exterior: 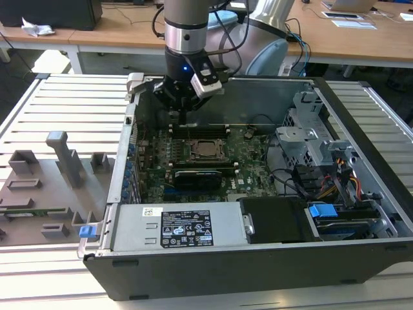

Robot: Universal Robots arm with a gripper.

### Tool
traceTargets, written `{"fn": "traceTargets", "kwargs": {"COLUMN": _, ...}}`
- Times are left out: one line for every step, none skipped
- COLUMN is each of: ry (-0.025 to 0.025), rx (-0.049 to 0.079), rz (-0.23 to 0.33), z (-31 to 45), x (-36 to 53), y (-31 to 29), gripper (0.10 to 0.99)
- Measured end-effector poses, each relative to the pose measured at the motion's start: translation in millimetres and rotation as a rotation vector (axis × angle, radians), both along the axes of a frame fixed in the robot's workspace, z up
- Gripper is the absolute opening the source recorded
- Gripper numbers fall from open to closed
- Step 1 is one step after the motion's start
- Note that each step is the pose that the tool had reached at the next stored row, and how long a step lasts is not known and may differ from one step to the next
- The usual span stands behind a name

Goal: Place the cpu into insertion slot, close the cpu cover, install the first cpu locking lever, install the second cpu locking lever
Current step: 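Install the first cpu locking lever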

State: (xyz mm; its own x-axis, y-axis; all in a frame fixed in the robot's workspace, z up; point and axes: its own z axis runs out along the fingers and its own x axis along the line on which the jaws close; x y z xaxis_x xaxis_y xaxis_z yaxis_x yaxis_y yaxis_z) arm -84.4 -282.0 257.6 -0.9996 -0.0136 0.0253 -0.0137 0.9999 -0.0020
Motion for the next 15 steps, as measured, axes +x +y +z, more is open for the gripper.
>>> {"fn": "traceTargets", "kwargs": {"ry": 0.0003, "rx": 0.0, "rz": 0.0, "z": -0.2, "x": 4.7, "y": 0.0, "gripper": 0.106}}
{"fn": "traceTargets", "kwargs": {"ry": 0.0007, "rx": 0.0, "rz": 0.0, "z": -0.5, "x": 9.3, "y": 0.0, "gripper": 0.106}}
{"fn": "traceTargets", "kwargs": {"ry": 0.0012, "rx": 0.0, "rz": 0.0, "z": -0.7, "x": 13.8, "y": 0.0, "gripper": 0.106}}
{"fn": "traceTargets", "kwargs": {"ry": 0.0015, "rx": 0.0, "rz": 0.0, "z": -0.9, "x": 16.4, "y": 0.0, "gripper": 0.106}}
{"fn": "traceTargets", "kwargs": {"ry": 0.0018, "rx": 0.0, "rz": 0.0, "z": -1.1, "x": 19.0, "y": 0.0, "gripper": 0.106}}
{"fn": "traceTargets", "kwargs": {"ry": 0.0023, "rx": 0.0, "rz": 0.0, "z": -1.6, "x": 23.6, "y": 0.0, "gripper": 0.106}}
{"fn": "traceTargets", "kwargs": {"ry": 0.0027, "rx": 0.0, "rz": 0.0, "z": -2.1, "x": 25.9, "y": 0.0, "gripper": 0.106}}
{"fn": "traceTargets", "kwargs": {"ry": 0.0029, "rx": 0.0, "rz": 0.0, "z": -2.1, "x": 25.9, "y": 0.0, "gripper": 0.106}}
{"fn": "traceTargets", "kwargs": {"ry": 0.0028, "rx": 0.001, "rz": 0.0, "z": -2.3, "x": 25.9, "y": -0.1, "gripper": 0.106}}
{"fn": "traceTargets", "kwargs": {"ry": 0.0027, "rx": 0.021, "rz": 0.0, "z": -3.0, "x": 25.7, "y": -3.9, "gripper": 0.106}}
{"fn": "traceTargets", "kwargs": {"ry": 0.0027, "rx": 0.029, "rz": 0.0, "z": -3.6, "x": 25.5, "y": -5.7, "gripper": 0.106}}
{"fn": "traceTargets", "kwargs": {"ry": 0.0027, "rx": 0.034, "rz": 0.0, "z": -4.1, "x": 25.4, "y": -7.3, "gripper": 0.106}}
{"fn": "traceTargets", "kwargs": {"ry": 0.0026, "rx": 0.04, "rz": 0.0, "z": -5.3, "x": 25.4, "y": -8.8, "gripper": 0.106}}
{"fn": "traceTargets", "kwargs": {"ry": 0.0027, "rx": 0.041, "rz": 0.0, "z": -7.9, "x": 25.4, "y": -9.0, "gripper": 0.106}}
{"fn": "traceTargets", "kwargs": {"ry": 0.0027, "rx": 0.041, "rz": 0.0, "z": -13.0, "x": 25.4, "y": -9.1, "gripper": 0.106}}
